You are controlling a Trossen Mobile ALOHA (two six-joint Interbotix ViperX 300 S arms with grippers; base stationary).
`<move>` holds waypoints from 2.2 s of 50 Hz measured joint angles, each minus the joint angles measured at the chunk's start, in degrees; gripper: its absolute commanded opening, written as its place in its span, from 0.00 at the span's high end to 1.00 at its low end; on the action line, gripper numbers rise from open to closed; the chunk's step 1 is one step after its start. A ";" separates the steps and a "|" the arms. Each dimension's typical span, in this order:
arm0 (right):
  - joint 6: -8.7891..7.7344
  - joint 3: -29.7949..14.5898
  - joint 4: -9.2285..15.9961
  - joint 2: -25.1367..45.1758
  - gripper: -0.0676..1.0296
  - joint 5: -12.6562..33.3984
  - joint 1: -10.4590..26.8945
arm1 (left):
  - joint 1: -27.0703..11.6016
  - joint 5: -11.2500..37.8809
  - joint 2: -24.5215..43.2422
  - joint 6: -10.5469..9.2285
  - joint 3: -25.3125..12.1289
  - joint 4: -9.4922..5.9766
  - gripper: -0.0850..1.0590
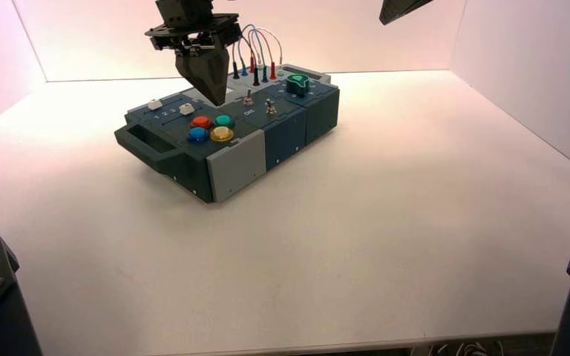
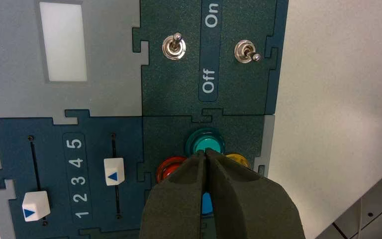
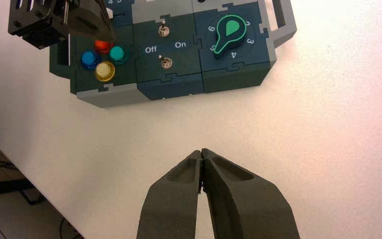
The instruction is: Push the green button with the left gripper.
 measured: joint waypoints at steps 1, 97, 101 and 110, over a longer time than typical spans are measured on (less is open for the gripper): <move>0.00 0.00 0.00 0.00 0.96 0.00 0.00 | 0.00 0.00 0.00 0.00 0.00 0.00 0.95; 0.00 3.43 -0.26 -0.53 0.96 -3.69 -0.09 | -1.41 2.37 -1.05 0.53 -0.53 6.33 0.95; 0.00 3.52 -0.35 -0.62 0.96 -3.78 -0.09 | -1.49 2.37 -1.05 0.79 -0.53 6.50 0.95; 0.00 3.78 -0.53 -1.23 0.96 -3.87 0.00 | -1.41 2.46 -1.05 0.88 -0.53 6.50 0.95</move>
